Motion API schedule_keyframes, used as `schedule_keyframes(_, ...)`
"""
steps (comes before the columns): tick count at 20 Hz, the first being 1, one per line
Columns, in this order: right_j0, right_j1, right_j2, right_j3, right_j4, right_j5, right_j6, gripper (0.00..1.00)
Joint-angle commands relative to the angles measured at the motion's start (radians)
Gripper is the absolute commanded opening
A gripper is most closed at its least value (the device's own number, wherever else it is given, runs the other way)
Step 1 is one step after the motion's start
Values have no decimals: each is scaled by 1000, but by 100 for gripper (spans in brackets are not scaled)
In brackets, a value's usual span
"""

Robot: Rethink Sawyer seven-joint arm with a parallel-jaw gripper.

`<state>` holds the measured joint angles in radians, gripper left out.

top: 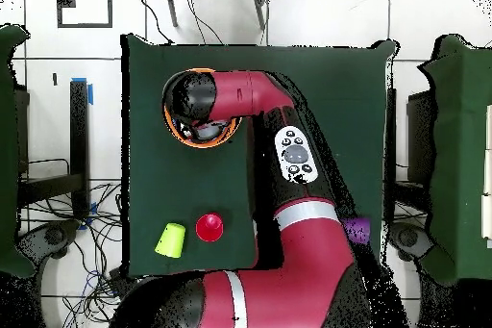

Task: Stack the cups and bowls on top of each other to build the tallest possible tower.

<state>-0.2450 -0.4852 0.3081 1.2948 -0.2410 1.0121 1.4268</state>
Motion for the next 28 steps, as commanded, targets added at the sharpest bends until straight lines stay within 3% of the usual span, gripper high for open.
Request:
schedule_keyframes(1,-14,28,36,50,10,107,-8,0)
schedule_keyframes(5,15,17,8,23,-33,85,4,0)
schedule_keyframes(12,154,-219,-152,97,-131,138,113,0)
schedule_keyframes(17,196,-337,-202,250,-83,76,148,0)
schedule_keyframes(19,203,-336,-215,288,-71,61,151,0)
schedule_keyframes(21,201,-357,-240,343,-81,-22,165,0)
schedule_keyframes(24,163,-396,-223,429,-97,-244,125,0)
schedule_keyframes(27,104,-430,-167,530,-89,-488,111,0)
schedule_keyframes(28,96,-439,-161,548,-94,-514,102,0)
